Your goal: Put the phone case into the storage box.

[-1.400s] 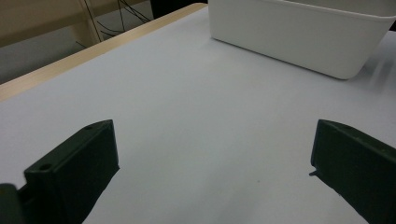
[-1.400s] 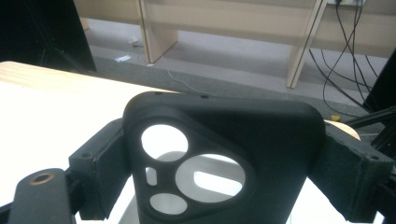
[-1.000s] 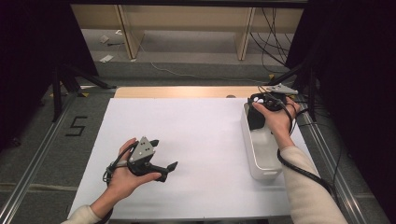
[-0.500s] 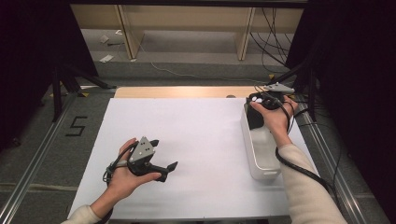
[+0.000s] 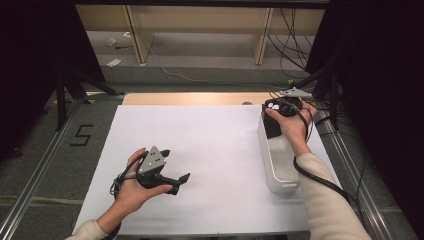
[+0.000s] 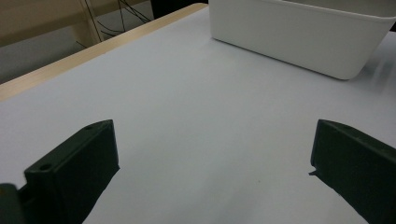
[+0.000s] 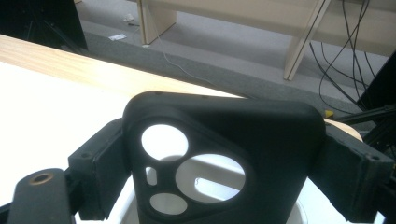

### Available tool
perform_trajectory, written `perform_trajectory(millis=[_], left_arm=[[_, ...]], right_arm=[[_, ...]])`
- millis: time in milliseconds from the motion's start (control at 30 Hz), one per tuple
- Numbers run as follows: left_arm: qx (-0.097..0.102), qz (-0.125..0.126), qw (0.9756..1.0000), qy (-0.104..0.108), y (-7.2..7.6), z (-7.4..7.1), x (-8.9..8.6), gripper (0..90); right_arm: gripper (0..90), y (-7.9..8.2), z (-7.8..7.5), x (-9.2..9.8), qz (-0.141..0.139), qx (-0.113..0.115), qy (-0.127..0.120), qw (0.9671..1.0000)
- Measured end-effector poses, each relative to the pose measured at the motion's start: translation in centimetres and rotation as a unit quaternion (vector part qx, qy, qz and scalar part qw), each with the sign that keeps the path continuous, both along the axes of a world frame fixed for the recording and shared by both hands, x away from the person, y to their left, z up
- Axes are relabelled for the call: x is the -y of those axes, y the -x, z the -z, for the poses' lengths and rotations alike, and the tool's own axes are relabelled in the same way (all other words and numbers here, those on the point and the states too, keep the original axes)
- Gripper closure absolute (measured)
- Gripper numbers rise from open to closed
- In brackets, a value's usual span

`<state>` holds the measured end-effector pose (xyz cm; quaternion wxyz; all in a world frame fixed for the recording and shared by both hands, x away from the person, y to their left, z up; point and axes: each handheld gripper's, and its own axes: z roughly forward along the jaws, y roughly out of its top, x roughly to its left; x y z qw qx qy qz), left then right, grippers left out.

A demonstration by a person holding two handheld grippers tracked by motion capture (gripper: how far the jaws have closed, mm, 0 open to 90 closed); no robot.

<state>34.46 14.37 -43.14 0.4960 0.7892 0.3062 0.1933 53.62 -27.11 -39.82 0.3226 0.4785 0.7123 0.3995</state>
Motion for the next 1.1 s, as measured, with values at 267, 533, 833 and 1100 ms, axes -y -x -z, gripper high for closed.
perform_trajectory(millis=[267, 533, 833, 1100], left_arm=[[-0.001, 0.0, 1.0, 0.0, 0.0, 0.0, 0.0, 0.2], [-0.002, -0.001, 1.0, 0.001, 0.0, 0.0, 0.0, 0.3], [-0.003, -0.002, 1.0, 0.001, -0.1, 0.0, -0.1, 0.2], [-0.001, -0.002, 1.0, 0.0, 0.0, 0.0, -0.1, 0.2]], right_arm=[[14.0, -0.2, 0.1, -0.1, 0.003, 0.001, 0.001, 1.0], [13.7, -0.5, 0.3, 0.0, 0.007, 0.002, -0.004, 1.0], [13.1, -0.8, 0.6, -0.1, 0.01, 0.008, -0.008, 0.9999], [11.7, -1.1, 1.0, -0.1, 0.001, -0.001, 0.003, 1.0]])
